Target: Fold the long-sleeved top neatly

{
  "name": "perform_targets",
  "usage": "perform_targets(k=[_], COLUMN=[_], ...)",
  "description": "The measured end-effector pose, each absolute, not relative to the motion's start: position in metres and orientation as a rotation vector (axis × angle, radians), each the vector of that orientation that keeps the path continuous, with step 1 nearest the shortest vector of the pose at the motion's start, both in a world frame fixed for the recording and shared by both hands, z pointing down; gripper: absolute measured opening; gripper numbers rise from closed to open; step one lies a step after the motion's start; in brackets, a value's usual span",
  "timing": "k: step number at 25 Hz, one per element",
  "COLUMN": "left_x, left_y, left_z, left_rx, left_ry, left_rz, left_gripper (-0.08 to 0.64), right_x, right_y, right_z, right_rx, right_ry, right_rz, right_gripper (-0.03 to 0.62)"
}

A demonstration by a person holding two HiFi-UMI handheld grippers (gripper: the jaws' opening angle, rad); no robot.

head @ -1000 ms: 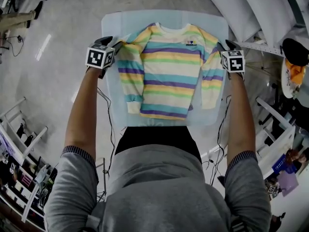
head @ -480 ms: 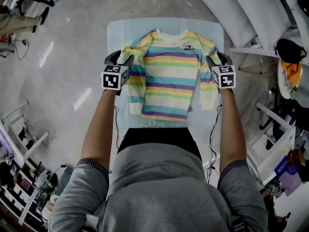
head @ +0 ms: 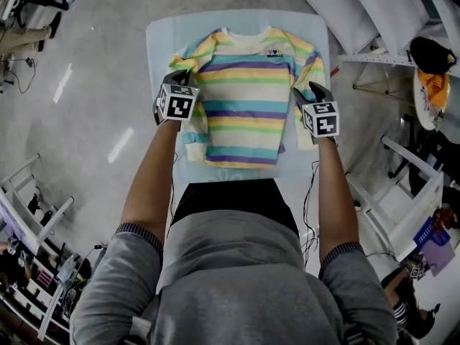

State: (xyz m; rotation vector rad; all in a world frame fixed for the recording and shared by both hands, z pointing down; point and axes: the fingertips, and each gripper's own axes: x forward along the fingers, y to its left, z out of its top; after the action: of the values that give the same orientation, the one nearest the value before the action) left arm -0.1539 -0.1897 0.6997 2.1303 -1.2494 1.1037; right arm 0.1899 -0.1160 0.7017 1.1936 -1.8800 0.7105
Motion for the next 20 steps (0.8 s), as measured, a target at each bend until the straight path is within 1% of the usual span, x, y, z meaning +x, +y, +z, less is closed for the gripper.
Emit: perform_targets(k=[6,9,10,13,14,15,17,20], left_x=[-0.220,-0.234,-0.233,-0.226,-0.224,-0.221,-0.215,-0.208], left_y=[-0.219,-0.235,-0.239,-0.245,-0.245,-0.241,-0.223,-0.178], left_z=[0.667,0.667,0.669,0.675,0.672,0.668,0.662,0.658], left_rx=[2.143,2.158,2.168,2.177,2.175,2.173,2.175,2.191], left_ry=[-1.353,-1.310,-1.278,-1.206,-1.205,-1.205,-1.189,-1.150], left_rz=[1.165,1.212,1.219,1.201,1.171,1.130,1.065,1.046], left_gripper=[0.029,0.032,0.045,0.168,0.190,0.205,0.210,0.212], right_x=[0.199,0.202,0.203,0.203,0.203,0.203,0.201,0.194], right_y=[-0.108,-0.107,-0.108,-0.107,-0.105,-0.102,-0.092,-0.070], right_z=[0.707,0.706,0.706,0.707,0.708,0.708,0.709,0.711], right_rx=[1.214,1.218,1.217,1.209,1.207,1.205,1.196,1.168], right_ry=[-1.859,-1.850,-1.848,-1.840,-1.836,-1.831,-1.822,-1.806], right_rz=[0.736,0.740,0.738,0.732,0.732,0.736,0.749,0.765], right_gripper=[0.250,0.250,0.250,0.250,0.250,0.250,0.250,0.250])
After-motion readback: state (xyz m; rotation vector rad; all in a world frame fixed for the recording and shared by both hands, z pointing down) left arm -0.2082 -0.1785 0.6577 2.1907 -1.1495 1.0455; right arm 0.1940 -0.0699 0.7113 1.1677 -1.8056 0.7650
